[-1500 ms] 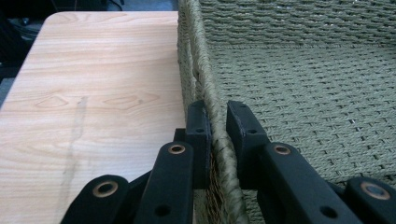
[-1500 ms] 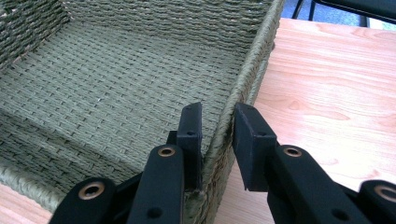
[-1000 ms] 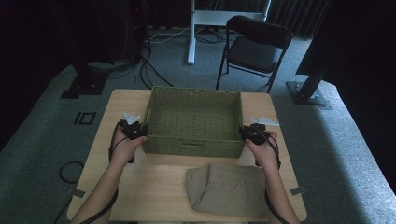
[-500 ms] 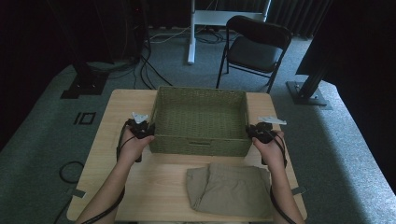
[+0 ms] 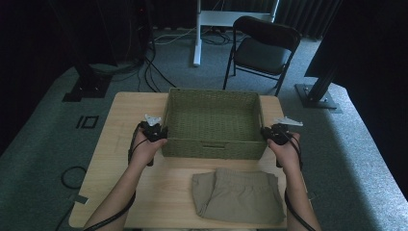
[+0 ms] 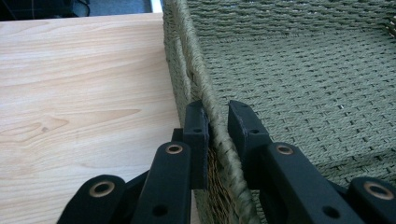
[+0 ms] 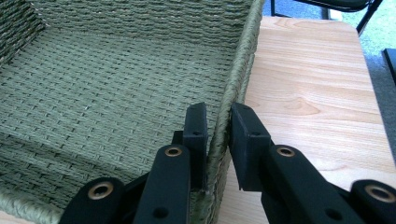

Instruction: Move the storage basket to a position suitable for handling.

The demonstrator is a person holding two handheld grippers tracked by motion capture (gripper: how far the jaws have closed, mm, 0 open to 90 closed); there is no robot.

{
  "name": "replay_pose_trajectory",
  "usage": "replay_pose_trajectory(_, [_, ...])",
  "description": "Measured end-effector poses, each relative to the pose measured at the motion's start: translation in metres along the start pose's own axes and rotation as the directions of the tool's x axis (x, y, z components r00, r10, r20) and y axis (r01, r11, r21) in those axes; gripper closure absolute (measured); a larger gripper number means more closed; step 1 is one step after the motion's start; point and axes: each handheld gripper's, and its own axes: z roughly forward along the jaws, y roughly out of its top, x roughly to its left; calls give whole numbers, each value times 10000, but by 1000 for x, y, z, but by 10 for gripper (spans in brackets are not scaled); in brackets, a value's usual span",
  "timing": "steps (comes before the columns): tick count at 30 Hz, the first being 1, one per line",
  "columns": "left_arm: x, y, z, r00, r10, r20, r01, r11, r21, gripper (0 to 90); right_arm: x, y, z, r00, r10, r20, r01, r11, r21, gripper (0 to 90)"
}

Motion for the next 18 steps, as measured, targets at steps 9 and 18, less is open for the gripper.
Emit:
replay_pose_trajectory(9, [-13, 3, 6, 9999, 77, 118, -77, 10000, 2, 789, -15, 0, 0, 9998, 200, 81, -200, 9998, -10, 775])
replay_pose_trajectory(18, [-25, 8, 12, 9995, 243, 204, -245, 9997, 96, 789, -25, 0, -3, 9991, 235, 360, -238, 9997, 74, 783])
